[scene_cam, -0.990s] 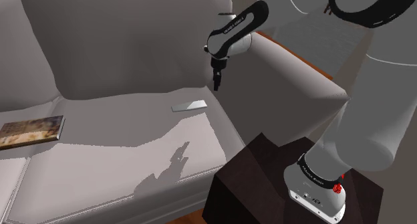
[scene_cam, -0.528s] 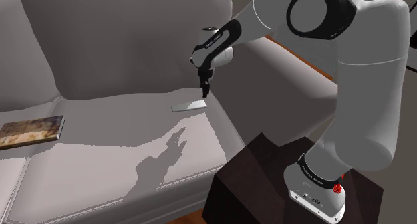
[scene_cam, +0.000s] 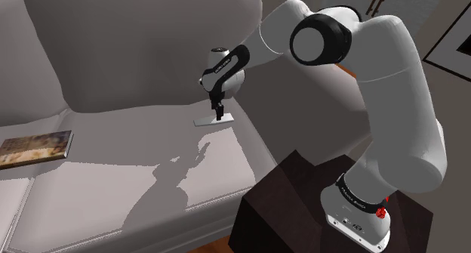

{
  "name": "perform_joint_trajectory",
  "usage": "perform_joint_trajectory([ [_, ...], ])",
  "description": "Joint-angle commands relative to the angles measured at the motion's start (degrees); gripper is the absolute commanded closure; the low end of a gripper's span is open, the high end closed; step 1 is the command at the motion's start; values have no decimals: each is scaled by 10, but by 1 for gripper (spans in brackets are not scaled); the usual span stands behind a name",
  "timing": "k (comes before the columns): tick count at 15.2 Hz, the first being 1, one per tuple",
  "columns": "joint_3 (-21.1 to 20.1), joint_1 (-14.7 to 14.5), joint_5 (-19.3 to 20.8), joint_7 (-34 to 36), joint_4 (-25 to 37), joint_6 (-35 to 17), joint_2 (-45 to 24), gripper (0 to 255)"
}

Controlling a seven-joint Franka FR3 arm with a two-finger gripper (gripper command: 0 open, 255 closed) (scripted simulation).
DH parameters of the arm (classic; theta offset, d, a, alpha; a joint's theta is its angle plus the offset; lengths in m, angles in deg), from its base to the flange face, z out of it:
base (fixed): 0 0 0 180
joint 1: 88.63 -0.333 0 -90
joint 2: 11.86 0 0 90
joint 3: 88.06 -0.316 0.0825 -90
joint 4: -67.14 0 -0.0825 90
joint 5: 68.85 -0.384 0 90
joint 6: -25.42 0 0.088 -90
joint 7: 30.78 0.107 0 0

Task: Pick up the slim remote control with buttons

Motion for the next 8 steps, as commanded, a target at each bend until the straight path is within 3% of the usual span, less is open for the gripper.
perform_joint_trajectory([
  [1, -3, 0, 0, -3, 14, -4, -18, 0],
  [8, -6, 3, -2, -5, 30, -25, -55, 0],
])
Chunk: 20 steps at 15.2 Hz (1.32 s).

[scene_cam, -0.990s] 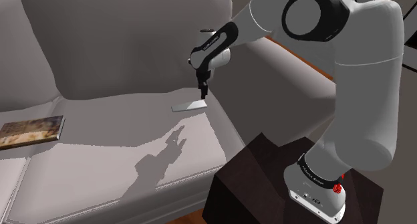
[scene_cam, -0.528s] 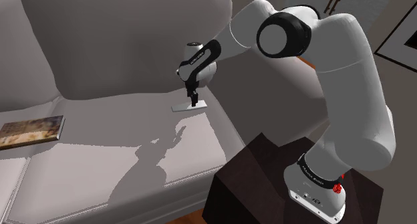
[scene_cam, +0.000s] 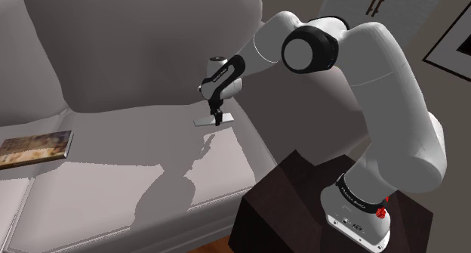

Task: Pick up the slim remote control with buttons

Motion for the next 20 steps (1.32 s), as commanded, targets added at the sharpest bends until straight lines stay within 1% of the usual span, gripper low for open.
perform_joint_trajectory([
  [1, 0, 0, 0, 0, 3, -1, -4, 255],
  [10, 0, 0, 0, 0, 1, -1, -3, 255],
  [20, 6, -5, 5, 3, -24, 38, 62, 255],
])
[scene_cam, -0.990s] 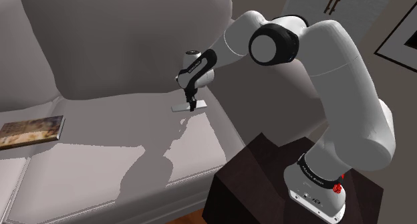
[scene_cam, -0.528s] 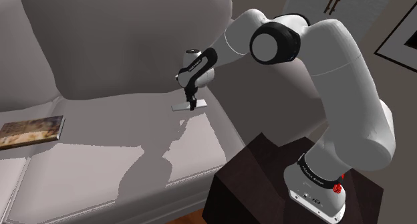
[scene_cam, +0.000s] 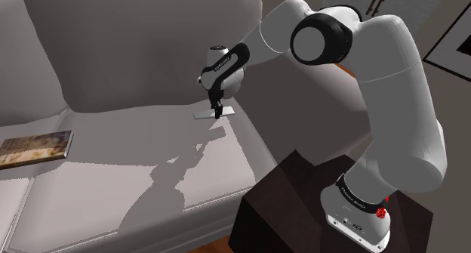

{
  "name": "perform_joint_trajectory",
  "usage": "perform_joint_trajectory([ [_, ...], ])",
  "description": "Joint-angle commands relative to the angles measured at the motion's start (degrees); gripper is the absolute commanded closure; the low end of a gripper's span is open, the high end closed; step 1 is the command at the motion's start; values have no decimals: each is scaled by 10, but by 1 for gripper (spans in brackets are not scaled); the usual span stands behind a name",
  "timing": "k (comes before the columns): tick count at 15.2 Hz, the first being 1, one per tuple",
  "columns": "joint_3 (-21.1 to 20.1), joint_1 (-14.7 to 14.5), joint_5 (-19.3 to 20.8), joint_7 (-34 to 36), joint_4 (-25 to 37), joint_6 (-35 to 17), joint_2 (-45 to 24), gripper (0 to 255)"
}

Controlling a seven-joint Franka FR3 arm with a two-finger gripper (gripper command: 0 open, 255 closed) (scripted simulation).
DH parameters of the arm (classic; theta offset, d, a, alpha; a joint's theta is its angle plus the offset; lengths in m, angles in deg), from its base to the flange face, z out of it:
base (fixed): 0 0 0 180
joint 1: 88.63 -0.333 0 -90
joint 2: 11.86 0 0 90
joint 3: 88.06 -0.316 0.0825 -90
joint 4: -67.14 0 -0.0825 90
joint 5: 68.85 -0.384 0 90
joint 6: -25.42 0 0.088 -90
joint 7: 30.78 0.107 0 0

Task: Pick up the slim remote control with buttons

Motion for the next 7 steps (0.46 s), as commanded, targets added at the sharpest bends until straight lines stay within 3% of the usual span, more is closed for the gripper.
perform_joint_trajectory([
  [1, 1, -1, 1, 1, -6, 7, 13, 255],
  [7, 4, -3, 4, 3, -12, 25, 38, 255],
])
